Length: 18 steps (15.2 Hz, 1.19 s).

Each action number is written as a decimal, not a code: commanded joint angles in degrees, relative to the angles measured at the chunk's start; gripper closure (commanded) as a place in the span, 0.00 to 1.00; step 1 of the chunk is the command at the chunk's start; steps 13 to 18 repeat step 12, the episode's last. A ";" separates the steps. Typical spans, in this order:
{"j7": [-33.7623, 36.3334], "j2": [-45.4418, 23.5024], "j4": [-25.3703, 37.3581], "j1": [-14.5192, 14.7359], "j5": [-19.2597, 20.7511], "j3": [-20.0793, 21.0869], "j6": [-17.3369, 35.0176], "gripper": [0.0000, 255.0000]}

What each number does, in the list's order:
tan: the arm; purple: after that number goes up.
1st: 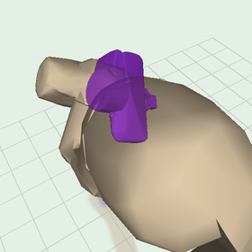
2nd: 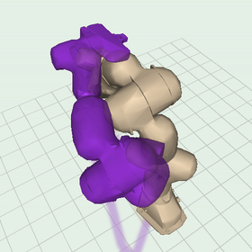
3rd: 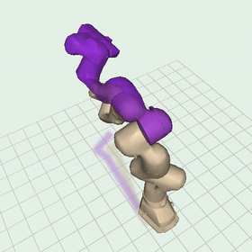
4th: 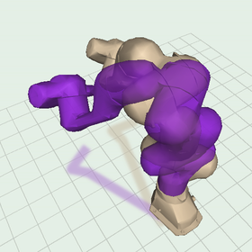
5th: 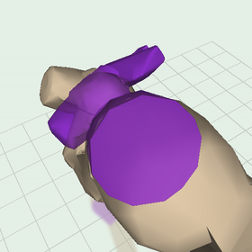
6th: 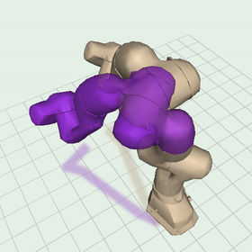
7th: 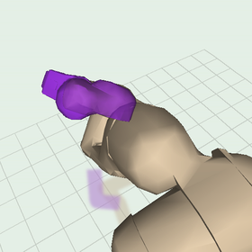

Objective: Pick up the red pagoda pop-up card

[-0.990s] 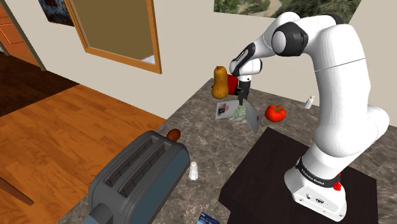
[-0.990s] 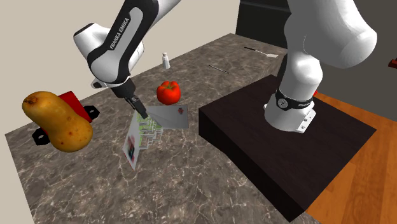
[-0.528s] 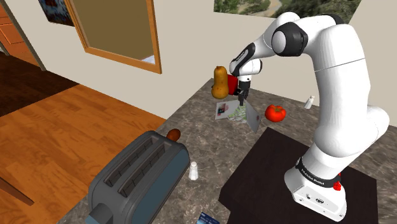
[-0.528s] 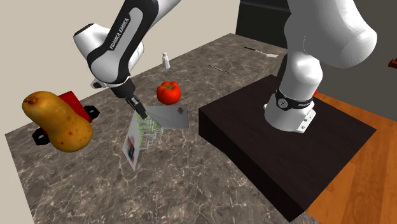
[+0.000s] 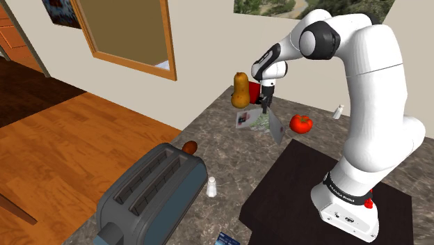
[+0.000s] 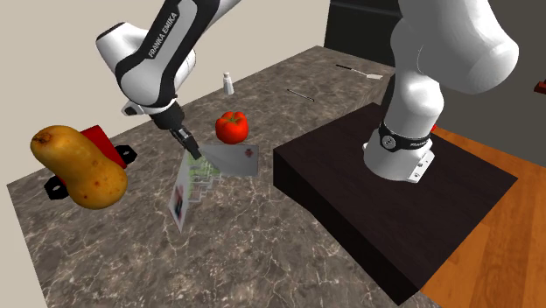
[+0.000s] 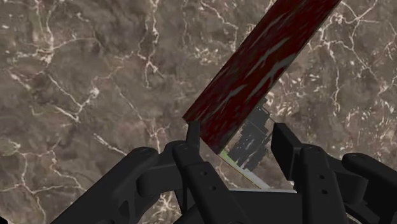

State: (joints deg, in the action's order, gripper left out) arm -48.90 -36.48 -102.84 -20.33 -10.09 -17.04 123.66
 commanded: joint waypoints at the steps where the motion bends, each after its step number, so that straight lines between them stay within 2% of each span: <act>1: 0.09 1.21 -0.14 0.14 0.35 -0.29 -1.02 1.00; 10: 0.79 5.86 0.16 0.86 1.82 -1.29 -5.83 1.00; 18: 0.80 5.93 0.17 0.87 1.85 -1.31 -5.91 1.00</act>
